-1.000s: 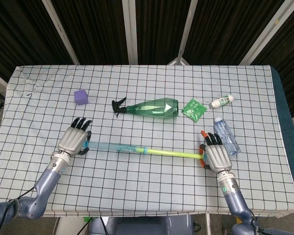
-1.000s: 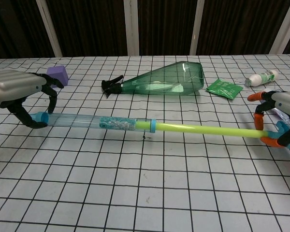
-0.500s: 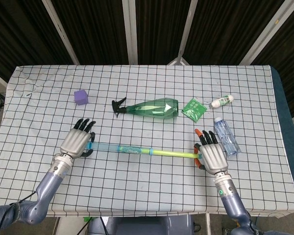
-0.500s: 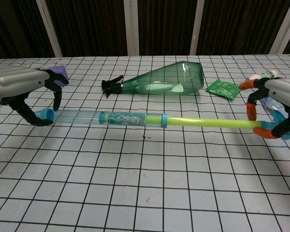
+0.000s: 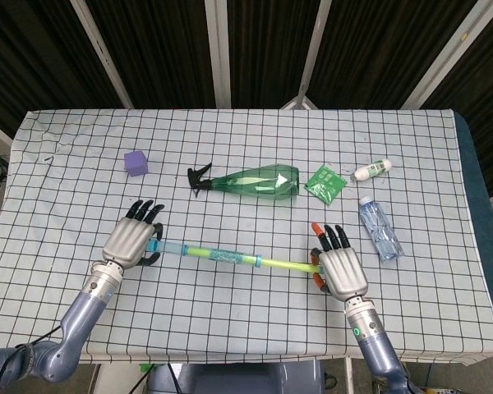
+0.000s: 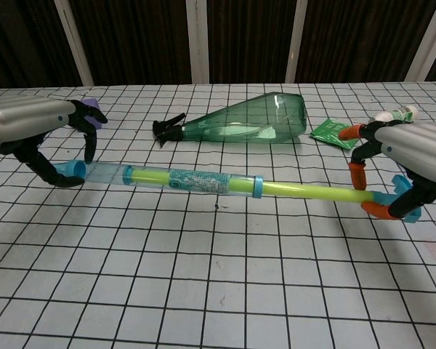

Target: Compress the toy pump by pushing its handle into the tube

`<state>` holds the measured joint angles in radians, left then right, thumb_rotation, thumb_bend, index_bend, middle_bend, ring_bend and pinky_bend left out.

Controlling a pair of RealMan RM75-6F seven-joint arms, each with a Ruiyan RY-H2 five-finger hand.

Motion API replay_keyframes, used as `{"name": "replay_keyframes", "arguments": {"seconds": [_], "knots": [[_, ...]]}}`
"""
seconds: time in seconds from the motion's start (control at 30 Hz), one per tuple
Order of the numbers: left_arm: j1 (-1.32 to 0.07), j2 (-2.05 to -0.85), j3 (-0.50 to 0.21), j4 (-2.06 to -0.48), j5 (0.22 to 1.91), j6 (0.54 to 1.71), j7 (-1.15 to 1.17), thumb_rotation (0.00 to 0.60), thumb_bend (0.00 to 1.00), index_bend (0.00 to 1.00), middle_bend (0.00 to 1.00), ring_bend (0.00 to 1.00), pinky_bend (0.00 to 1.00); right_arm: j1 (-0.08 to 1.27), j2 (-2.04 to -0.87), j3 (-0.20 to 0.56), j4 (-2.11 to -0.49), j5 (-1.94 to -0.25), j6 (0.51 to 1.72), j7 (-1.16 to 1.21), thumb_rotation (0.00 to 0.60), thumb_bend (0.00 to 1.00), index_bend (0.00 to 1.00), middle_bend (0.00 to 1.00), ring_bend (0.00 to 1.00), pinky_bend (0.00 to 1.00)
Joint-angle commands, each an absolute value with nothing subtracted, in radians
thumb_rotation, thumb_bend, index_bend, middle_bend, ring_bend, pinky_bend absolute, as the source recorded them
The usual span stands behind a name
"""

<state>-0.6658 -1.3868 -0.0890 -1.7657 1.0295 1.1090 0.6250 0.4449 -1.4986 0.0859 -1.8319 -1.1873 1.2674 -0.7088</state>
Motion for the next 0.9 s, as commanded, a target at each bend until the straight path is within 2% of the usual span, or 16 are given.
{"name": "replay_keyframes", "arguments": {"seconds": [0.03, 0.9], "knots": [[-0.664, -1.386, -0.087, -1.769, 1.029, 1.111, 0.624, 0.600, 0.47, 0.55, 0.08, 0.00, 0.00, 0.450, -1.511, 0.084, -1.837, -1.184, 1.270, -0.726, 0.600, 0.49, 0.62, 0.12, 0.00, 0.00], [-0.676, -1.398, -0.085, -1.777, 1.015, 1.117, 0.648, 0.600, 0.47, 0.56, 0.08, 0.00, 0.00, 0.500, -1.597, 0.111, -1.856, -1.137, 1.273, -0.812, 0.600, 0.49, 0.63, 0.12, 0.00, 0.00]]}}
